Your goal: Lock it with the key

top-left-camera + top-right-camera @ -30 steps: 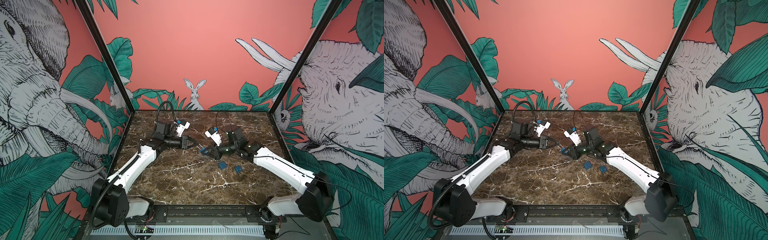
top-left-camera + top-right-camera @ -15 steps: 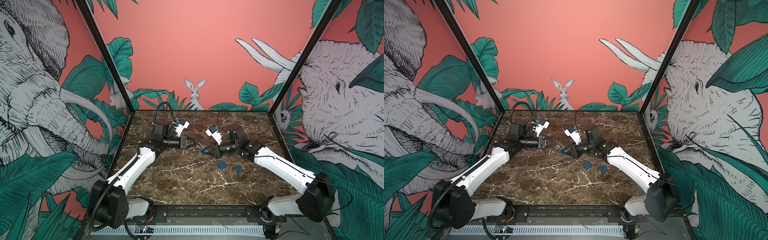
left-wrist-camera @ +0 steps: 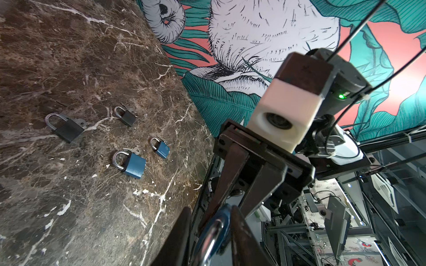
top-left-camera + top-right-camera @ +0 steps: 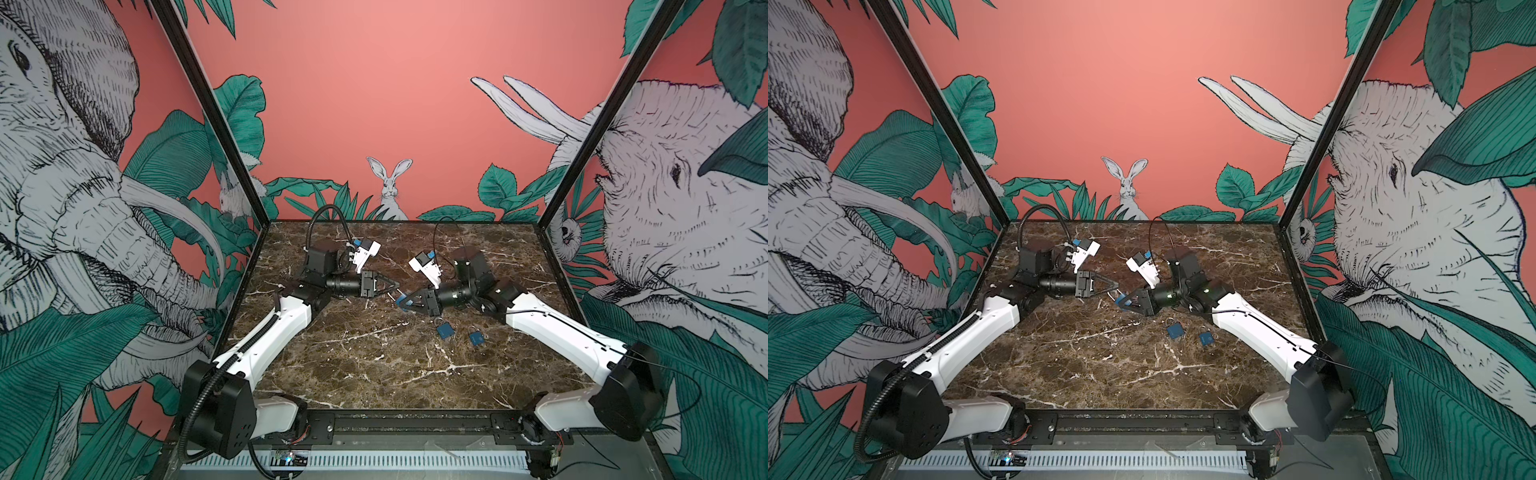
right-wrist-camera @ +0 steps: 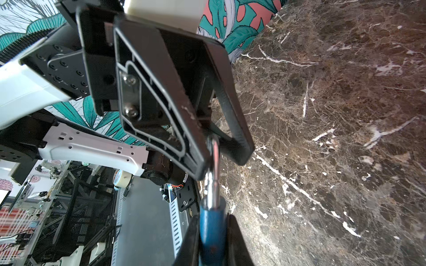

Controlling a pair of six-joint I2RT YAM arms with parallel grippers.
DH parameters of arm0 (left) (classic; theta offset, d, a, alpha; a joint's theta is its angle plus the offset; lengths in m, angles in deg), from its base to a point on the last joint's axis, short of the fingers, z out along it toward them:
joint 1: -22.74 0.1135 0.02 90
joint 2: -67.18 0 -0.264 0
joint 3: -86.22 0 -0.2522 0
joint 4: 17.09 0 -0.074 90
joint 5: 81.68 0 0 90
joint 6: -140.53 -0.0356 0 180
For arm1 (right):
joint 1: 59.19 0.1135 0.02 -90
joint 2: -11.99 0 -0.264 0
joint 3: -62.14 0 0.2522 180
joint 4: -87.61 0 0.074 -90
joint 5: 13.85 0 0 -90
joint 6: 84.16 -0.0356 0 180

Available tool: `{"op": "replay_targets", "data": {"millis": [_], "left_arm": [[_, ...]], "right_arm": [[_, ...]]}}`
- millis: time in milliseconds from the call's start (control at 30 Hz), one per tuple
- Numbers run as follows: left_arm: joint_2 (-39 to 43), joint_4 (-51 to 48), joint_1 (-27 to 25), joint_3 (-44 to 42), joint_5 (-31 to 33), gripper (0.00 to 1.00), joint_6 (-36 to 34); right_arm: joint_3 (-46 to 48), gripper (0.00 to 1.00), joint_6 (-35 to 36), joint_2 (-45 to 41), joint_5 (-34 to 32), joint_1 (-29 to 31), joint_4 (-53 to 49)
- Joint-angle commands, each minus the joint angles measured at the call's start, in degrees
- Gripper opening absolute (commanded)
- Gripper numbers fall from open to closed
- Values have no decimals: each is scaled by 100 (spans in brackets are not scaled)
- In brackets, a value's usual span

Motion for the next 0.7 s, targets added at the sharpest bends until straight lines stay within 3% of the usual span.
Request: {"op": "replay_targets", "data": {"millis": [0, 667], "left_arm": [[213, 235, -29, -54, -257, 30, 50], [347, -267, 226, -150, -370, 22, -203]], "right_arm": [[-29, 0, -20, -16, 183, 8, 388], [-26, 0, -182, -76, 241, -80, 468]]}}
